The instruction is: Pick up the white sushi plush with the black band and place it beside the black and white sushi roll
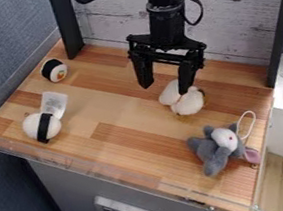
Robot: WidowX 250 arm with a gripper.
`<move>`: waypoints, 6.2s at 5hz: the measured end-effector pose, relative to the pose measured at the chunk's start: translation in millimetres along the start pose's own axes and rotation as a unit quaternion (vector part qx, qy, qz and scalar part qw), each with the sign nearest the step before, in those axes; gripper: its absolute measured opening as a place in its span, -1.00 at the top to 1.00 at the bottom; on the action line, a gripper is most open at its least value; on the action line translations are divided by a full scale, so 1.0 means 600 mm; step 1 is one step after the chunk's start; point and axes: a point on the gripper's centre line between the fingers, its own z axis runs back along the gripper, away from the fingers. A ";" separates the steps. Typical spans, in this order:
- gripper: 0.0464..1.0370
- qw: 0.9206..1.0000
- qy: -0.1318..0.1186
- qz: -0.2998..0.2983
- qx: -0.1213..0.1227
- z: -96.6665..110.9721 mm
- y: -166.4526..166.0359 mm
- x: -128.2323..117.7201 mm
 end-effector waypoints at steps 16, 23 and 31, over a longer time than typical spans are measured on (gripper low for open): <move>0.97 0.997 0.005 0.070 -0.014 -0.090 0.302 -0.080; 0.97 1.000 0.012 0.002 -0.015 0.123 0.285 -0.041; 0.91 1.000 0.002 -0.013 -0.005 -0.064 0.269 0.047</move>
